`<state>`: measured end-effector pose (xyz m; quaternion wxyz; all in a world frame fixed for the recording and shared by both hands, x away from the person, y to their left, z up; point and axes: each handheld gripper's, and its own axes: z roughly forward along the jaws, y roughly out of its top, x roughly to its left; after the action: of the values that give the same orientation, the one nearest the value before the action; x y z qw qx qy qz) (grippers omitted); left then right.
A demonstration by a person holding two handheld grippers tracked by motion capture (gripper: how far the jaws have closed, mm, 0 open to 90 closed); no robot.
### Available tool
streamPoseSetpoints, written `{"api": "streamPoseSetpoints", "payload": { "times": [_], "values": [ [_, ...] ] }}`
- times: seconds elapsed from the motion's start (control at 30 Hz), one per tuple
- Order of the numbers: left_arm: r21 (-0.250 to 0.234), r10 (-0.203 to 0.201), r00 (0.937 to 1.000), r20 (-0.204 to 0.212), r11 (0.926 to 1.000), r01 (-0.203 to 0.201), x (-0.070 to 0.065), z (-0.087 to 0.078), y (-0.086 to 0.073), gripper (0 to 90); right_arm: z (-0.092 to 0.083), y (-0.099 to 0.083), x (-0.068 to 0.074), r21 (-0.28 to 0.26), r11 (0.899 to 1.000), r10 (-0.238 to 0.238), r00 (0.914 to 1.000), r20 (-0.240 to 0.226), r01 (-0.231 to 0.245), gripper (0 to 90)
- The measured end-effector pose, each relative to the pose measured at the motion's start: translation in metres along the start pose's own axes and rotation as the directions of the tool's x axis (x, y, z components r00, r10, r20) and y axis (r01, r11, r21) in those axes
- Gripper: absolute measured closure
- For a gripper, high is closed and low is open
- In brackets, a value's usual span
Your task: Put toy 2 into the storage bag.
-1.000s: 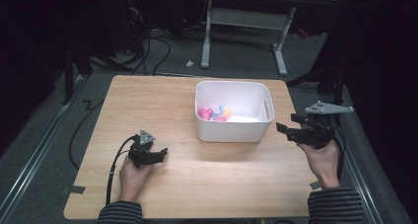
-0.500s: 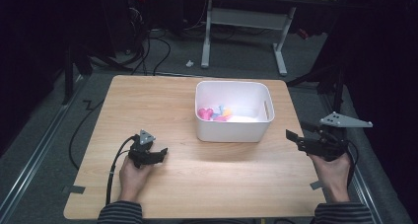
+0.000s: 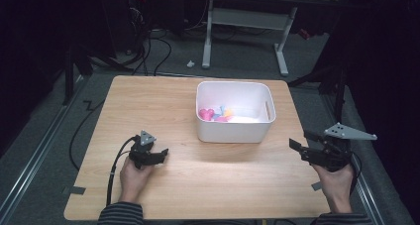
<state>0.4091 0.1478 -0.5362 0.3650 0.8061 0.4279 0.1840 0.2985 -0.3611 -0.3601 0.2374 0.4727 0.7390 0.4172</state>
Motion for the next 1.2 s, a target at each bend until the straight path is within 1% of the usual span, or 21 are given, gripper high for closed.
{"api": "streamPoseSetpoints", "payload": {
  "times": [0.17, 0.27, 0.43, 0.67, 0.7, 0.77, 0.93, 1.0, 1.07, 1.2],
  "values": [
    [0.0, 0.0, 1.0, 0.0, 1.0, 0.0, 0.0, 0.0, 0.0, 28.8, 0.004, -0.008, -0.001, 0.0, 1.0, 0.017, 0.9999, 0.003, -0.017, 33.6],
    [0.0, 0.0, 1.0, 0.0, 1.0, 0.0, 0.0, 0.0, 0.0, 28.8, 0.008, -0.012, -0.002, 0.013, 1.0, 0.022, 0.9997, 0.005, -0.022, 33.7],
    [0.0, 0.0, 1.0, 0.0, 1.0, 0.0, 0.0, 0.0, 0.0, 28.8, 0.014, -0.018, -0.001, 0.022, 0.999, 0.025, 0.9997, 0.001, -0.025, 33.7],
    [0.0, 0.0, 1.0, 0.0, 1.0, 0.0, 0.0, 0.0, 0.0, 28.8, 0.024, -0.026, -0.001, 0.042, 0.998, 0.044, 0.999, -0.011, -0.044, 33.8],
    [0.0, 0.0, 1.0, 0.0, 1.0, 0.0, 0.0, 0.0, 0.0, 28.8, 0.026, -0.027, 0.0, 0.045, 0.998, 0.049, 0.9987, -0.01, -0.049, 33.9],
    [0.0, 0.001, 1.0, -0.001, 1.0, -0.001, 0.0, 0.0, 0.0, 28.6, 0.028, -0.028, -0.001, 0.049, 0.998, 0.04, 0.9992, -0.005, -0.039, 34.0],
    [0.0, 0.001, 1.0, -0.001, 1.0, -0.001, 0.0, 0.0, 0.0, 28.6, 0.034, -0.031, -0.002, 0.055, 0.997, 0.05, 0.9987, -0.01, -0.05, 34.1],
    [0.0, 0.001, 1.0, -0.001, 1.0, -0.001, 0.0, 0.0, 0.0, 28.6, 0.036, -0.032, -0.002, 0.061, 0.996, 0.062, 0.998, -0.012, -0.061, 34.1],
    [0.0, 0.001, 1.0, -0.001, 1.0, -0.001, 0.0, 0.0, 0.0, 28.6, 0.038, -0.034, -0.003, 0.06, 0.996, 0.06, 0.9981, -0.014, -0.059, 34.1],
    [0.0, 0.001, 1.0, -0.001, 1.0, -0.001, 0.0, 0.0, 0.0, 28.6, 0.041, -0.036, -0.003, 0.059, 0.996, 0.073, 0.9972, -0.017, -0.072, 34.2]
  ]
}}
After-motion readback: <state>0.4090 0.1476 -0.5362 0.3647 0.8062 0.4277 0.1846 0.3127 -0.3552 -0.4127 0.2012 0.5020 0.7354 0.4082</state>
